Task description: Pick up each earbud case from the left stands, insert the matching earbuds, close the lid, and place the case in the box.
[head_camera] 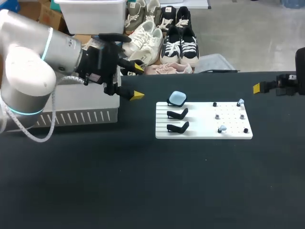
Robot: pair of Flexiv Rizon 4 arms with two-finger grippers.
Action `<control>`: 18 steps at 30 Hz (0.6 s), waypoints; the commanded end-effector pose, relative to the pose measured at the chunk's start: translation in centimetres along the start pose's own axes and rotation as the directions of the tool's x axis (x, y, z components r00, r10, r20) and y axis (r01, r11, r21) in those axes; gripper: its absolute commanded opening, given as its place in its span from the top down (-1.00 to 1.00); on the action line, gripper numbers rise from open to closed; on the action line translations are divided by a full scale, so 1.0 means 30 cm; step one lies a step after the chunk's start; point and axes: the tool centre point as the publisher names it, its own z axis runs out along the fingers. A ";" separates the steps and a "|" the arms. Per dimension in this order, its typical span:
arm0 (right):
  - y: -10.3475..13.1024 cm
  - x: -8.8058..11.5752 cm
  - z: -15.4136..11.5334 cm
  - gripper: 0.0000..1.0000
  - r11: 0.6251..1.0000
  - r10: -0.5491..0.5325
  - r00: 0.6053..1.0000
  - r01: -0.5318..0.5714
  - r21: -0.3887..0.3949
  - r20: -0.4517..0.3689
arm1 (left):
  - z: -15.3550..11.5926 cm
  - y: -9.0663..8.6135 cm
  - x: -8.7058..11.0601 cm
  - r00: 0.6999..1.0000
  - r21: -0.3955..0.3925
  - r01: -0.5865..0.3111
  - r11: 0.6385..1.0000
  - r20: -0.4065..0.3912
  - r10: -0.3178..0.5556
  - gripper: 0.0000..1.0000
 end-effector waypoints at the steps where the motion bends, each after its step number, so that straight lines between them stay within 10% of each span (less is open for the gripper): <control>1: 0.000 0.000 0.000 -1.00 1.000 0.000 1.000 0.000 0.000 0.000 | 0.055 0.018 0.001 0.999 0.048 0.031 0.998 -0.013 -0.031 -1.00; 18: 0.000 0.000 0.000 -1.00 1.000 0.000 1.000 0.000 0.000 0.000 | 0.212 0.062 0.033 0.990 -0.007 0.132 0.991 0.047 -0.132 -1.00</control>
